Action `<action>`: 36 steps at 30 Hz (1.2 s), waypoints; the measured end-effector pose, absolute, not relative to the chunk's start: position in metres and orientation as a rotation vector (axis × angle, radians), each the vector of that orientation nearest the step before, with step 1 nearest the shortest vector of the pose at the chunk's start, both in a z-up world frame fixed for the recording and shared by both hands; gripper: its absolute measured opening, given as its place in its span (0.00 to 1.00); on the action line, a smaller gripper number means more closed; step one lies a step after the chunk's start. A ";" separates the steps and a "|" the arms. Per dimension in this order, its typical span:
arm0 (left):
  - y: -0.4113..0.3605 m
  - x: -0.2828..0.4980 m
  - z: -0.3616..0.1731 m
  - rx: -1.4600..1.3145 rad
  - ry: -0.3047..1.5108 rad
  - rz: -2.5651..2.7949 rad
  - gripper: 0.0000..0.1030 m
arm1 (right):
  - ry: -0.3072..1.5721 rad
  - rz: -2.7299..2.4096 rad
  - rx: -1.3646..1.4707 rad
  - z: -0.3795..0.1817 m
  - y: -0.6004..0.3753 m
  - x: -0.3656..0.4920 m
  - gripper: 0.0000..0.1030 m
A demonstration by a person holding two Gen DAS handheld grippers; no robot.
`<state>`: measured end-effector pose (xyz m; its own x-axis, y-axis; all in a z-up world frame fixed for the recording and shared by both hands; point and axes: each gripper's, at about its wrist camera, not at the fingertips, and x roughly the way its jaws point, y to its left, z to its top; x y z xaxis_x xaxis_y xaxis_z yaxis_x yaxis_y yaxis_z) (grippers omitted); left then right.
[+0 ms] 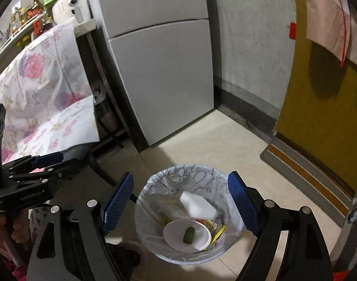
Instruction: Collect trash
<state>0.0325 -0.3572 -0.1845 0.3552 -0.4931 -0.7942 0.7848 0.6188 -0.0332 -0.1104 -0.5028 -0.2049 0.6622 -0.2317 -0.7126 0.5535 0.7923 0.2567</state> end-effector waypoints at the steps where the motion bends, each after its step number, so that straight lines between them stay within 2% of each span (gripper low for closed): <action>1: -0.351 0.031 -0.180 0.381 0.863 -0.845 0.62 | 0.716 -0.460 0.479 -0.200 -0.499 -0.111 0.80; 9: -0.313 0.017 -0.154 0.363 0.854 -0.800 0.69 | 0.705 -0.417 0.416 -0.160 -0.458 -0.112 0.80; 19: -0.230 -0.005 -0.098 0.292 0.794 -0.639 0.93 | 0.678 -0.337 0.323 -0.097 -0.410 -0.116 0.89; 28: -0.174 -0.021 -0.075 0.289 0.853 -0.518 0.93 | 0.751 -0.244 0.180 -0.060 -0.358 -0.110 0.89; 36: -0.152 -0.040 -0.041 0.289 0.800 -0.471 0.93 | 0.711 -0.190 0.150 -0.024 -0.345 -0.121 0.89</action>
